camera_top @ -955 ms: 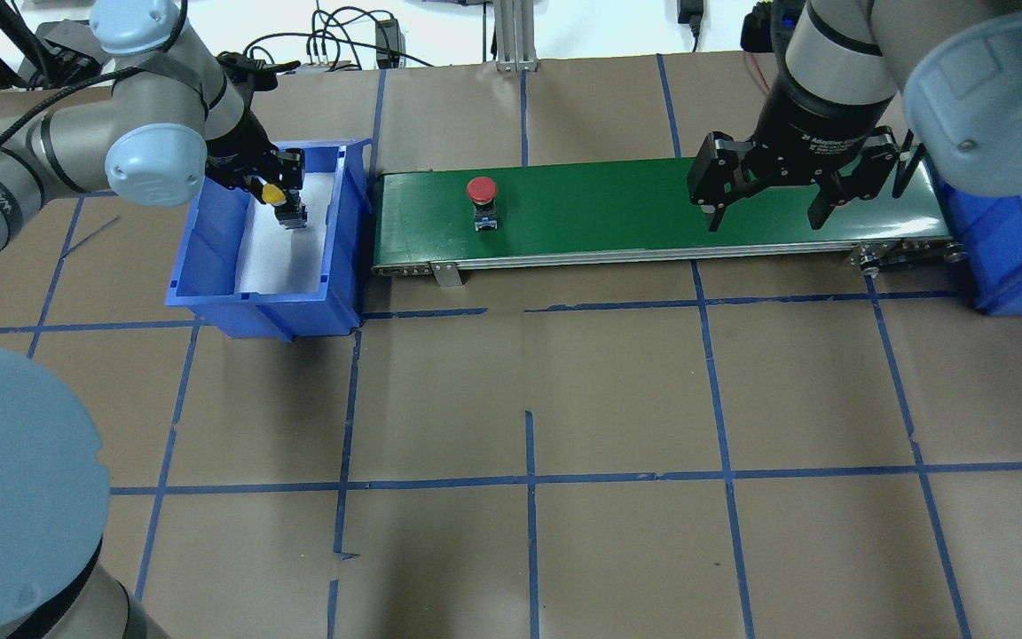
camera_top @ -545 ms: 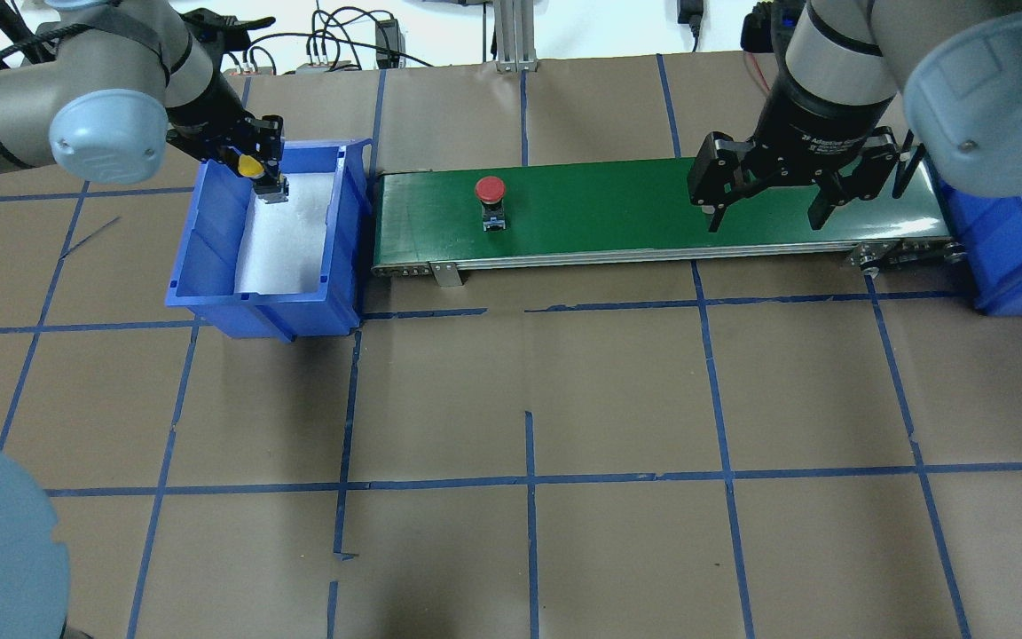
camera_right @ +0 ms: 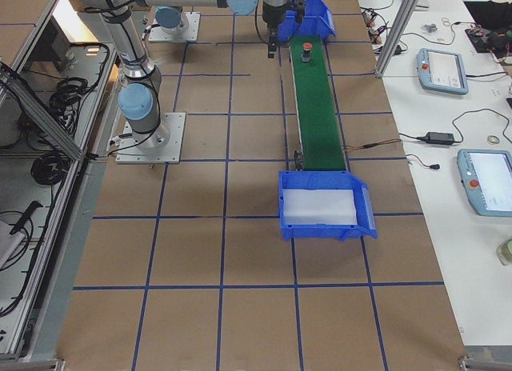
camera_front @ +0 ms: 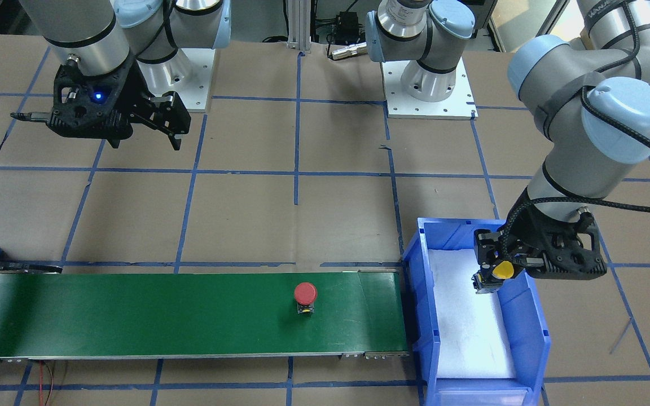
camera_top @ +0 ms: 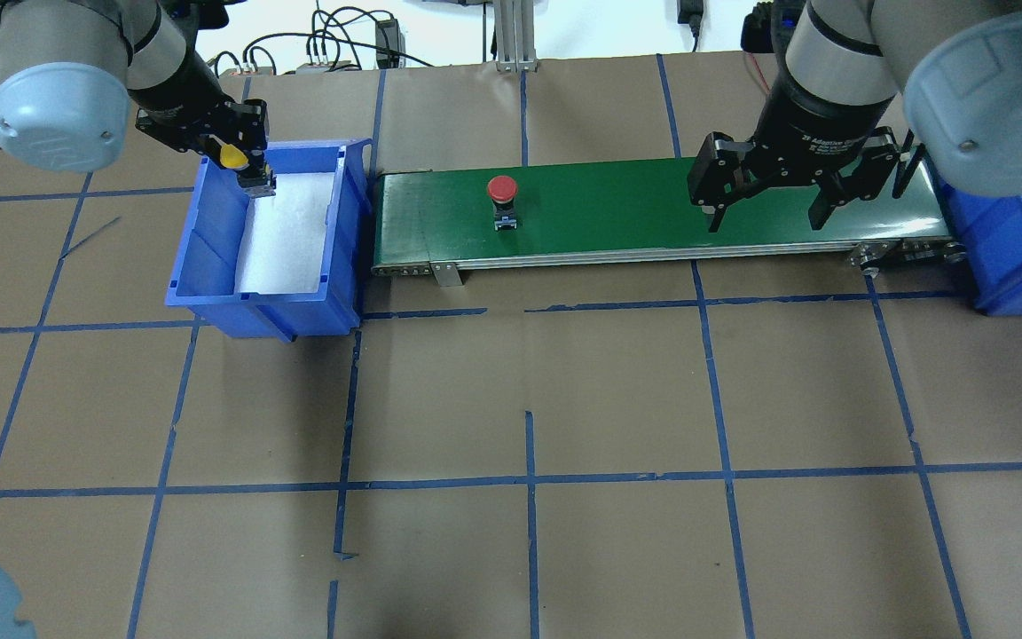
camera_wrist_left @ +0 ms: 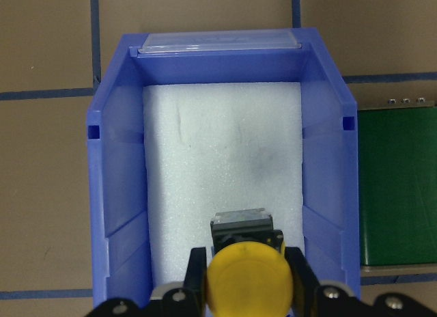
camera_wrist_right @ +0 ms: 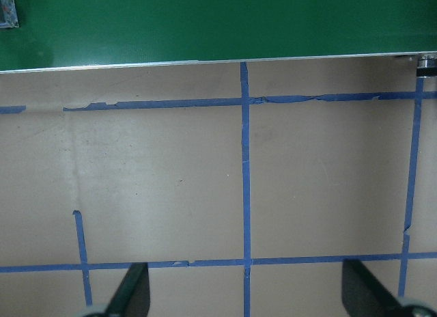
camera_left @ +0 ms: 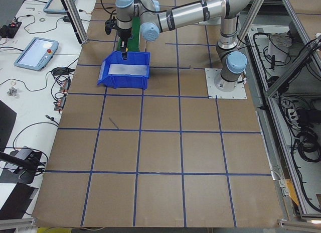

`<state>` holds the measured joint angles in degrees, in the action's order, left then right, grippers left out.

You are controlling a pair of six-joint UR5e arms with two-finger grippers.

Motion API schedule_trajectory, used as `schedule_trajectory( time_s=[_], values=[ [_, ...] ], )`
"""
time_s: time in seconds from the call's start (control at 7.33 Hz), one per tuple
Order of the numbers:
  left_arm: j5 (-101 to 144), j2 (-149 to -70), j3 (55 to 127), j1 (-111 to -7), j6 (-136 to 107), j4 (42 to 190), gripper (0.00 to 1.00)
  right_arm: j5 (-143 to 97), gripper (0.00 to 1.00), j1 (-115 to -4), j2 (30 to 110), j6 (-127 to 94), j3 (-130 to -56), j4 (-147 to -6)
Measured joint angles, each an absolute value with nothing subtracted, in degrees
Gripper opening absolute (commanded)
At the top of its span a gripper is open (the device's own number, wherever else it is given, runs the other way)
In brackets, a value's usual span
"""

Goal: Transport two buttons from left to right
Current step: 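Carry the yellow button onto the belt and lower it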

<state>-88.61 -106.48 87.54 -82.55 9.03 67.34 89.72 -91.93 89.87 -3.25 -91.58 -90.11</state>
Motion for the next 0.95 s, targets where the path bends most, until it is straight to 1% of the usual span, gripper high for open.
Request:
schedule_trajectory(
  time_s=[0.27,0.55,0.95],
  values=[
    [-88.6,-107.7,85.6,-87.0,4.2,67.4,0.31,89.7,1.00,-91.9,90.0,-3.3,-91.6,-89.9],
    [-89.0,-111.7,82.6,-93.3,-1.7,67.3,0.31,89.7,1.00,-91.9,90.0,-3.4,-91.6,-89.8],
    [-89.3,-114.2,81.6,-96.3,-4.0,67.2,0.31,89.7,1.00,-91.9,90.1,-3.5,-91.6,-89.8]
  ],
)
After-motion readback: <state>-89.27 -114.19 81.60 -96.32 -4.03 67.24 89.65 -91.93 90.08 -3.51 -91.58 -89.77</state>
